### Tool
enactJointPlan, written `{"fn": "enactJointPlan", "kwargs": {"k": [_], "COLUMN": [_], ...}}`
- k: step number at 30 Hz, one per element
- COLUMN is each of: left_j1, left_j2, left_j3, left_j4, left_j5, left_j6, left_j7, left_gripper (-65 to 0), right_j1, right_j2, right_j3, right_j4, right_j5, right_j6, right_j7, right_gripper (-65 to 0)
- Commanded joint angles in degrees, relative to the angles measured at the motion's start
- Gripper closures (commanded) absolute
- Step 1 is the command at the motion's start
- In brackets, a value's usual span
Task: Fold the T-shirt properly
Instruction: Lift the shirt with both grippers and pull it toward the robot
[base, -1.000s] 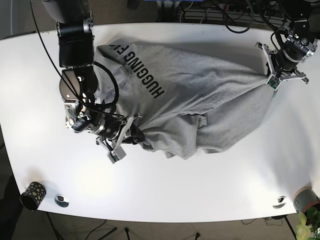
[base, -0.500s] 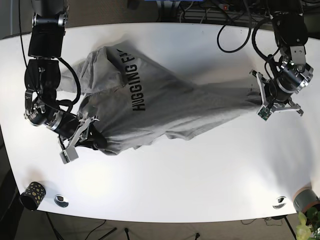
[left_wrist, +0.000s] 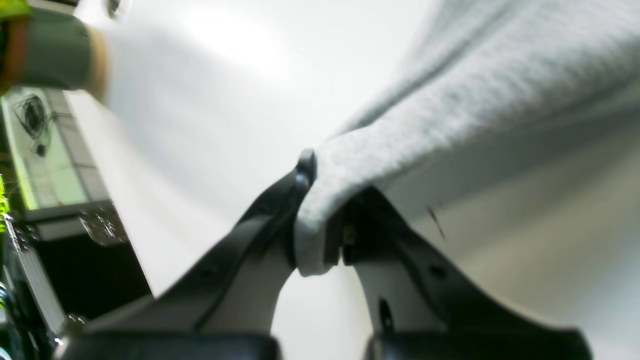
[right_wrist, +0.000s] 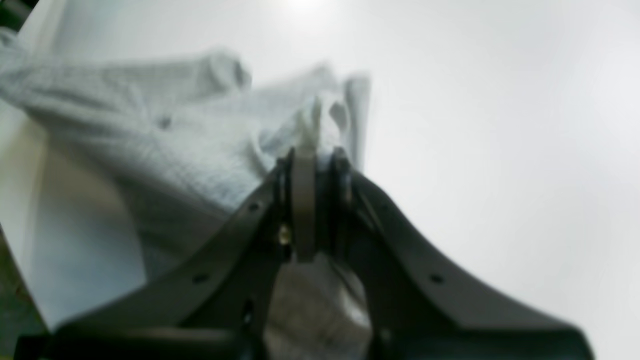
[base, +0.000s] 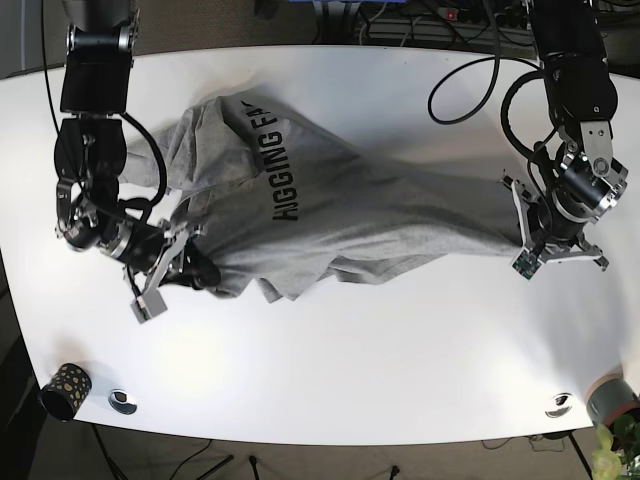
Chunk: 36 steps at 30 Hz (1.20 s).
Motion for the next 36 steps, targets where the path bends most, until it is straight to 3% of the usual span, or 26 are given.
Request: {"fn": "enactJointPlan", "kwargs": {"k": [1,8,24,29,36], "left_j1": [-3.31,-13.51,-37.15,-36.1,-27.4], "left_j2": [-0.66,-0.66,-3.83,-5.23,-6.29], "left_j3": [0.97,4.66,4.4,4.31,1.14], "left_j4": [0.11,-2.88,-10.97,-10.71,-8.42], "left_j5": [0.41,0.41,0.41,0.41,0.32], "left_j6": [0.52,3.68,4.04,4.04,3.77], "left_j7": [-0.79,-0.79,-0.79,-0.79,-0.97], "left_gripper": [-0.4,-0.4,-0.4,-0.4,-0.4], "right_j1": [4.65,19.42,51.95,52.39,40.08], "right_j2": [0.98,1.07,1.33,1.5,3.44], "right_j3": [0.3,-5.32,-14.73,-15.17,-12.44], "right_j4": [-0.81,-9.6,-16.72,-16.19,-8.37], "right_j5": [1.55,1.46,1.55,1.81,1.9], "right_j6": [0.16,0.07,0.16,0.42,0.6], "right_j7": [2.42,2.42,-0.22,-2.85,-2.85], "right_gripper": [0.0,0.0,0.0,0.0,0.0]}}
